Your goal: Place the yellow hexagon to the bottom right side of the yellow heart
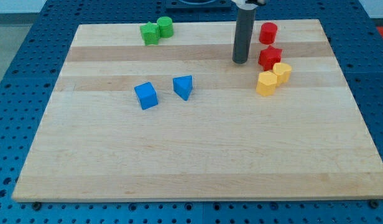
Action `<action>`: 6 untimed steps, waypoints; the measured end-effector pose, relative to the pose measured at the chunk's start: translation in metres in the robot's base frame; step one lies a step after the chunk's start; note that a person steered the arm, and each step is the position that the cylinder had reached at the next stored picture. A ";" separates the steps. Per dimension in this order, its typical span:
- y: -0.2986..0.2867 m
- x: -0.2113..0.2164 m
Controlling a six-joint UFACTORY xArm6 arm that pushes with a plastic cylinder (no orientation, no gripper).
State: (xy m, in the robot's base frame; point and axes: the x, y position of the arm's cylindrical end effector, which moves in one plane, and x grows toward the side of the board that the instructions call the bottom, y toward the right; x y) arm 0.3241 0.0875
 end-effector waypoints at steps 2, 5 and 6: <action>0.012 0.039; 0.057 0.119; 0.025 0.155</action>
State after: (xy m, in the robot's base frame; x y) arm 0.4794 0.1127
